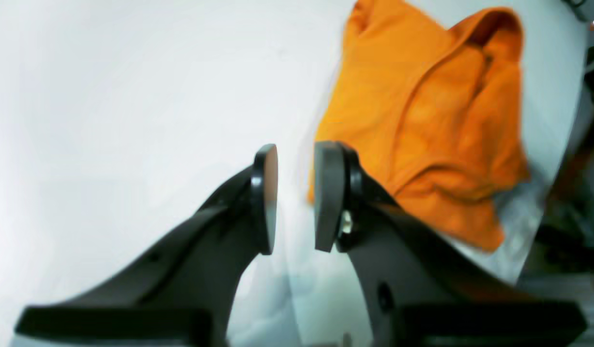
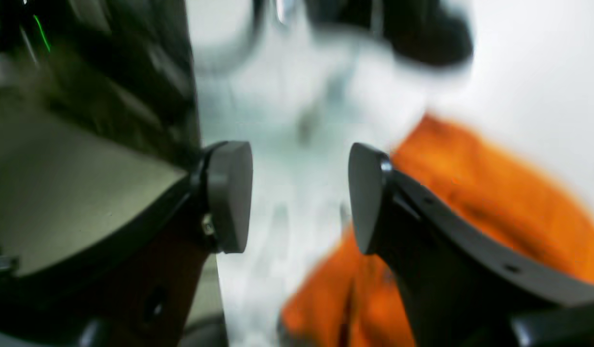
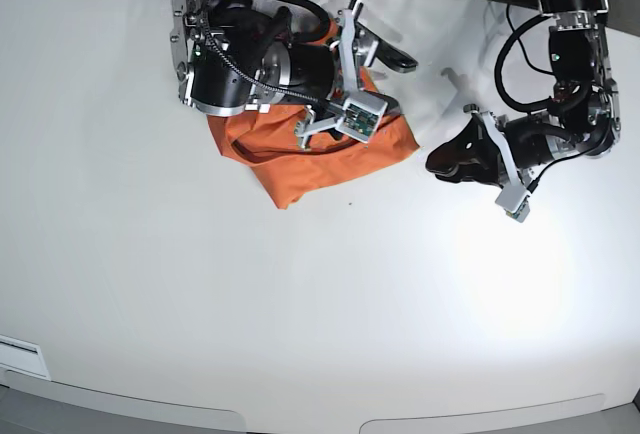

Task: Fold the T-shirt properly
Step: 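Lower the folded end onto the bundle and open the right gripper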

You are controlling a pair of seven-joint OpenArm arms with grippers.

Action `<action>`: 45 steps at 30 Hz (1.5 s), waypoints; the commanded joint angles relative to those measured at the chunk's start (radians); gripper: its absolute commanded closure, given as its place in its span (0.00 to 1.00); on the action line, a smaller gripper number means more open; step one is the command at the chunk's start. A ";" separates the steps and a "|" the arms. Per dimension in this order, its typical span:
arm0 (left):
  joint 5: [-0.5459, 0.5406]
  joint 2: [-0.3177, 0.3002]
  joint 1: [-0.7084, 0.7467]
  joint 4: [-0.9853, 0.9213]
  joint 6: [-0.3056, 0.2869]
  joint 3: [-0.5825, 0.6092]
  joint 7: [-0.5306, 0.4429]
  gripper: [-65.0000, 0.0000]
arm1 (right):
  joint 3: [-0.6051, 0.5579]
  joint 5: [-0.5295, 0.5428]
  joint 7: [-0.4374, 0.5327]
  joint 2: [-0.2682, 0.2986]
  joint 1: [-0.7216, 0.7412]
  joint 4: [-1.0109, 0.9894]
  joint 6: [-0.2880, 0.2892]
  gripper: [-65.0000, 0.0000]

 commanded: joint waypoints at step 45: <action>-0.032 -0.020 -0.016 0.016 -0.008 -0.005 -0.027 0.77 | 0.158 -0.271 0.320 0.172 -0.266 0.093 0.002 0.50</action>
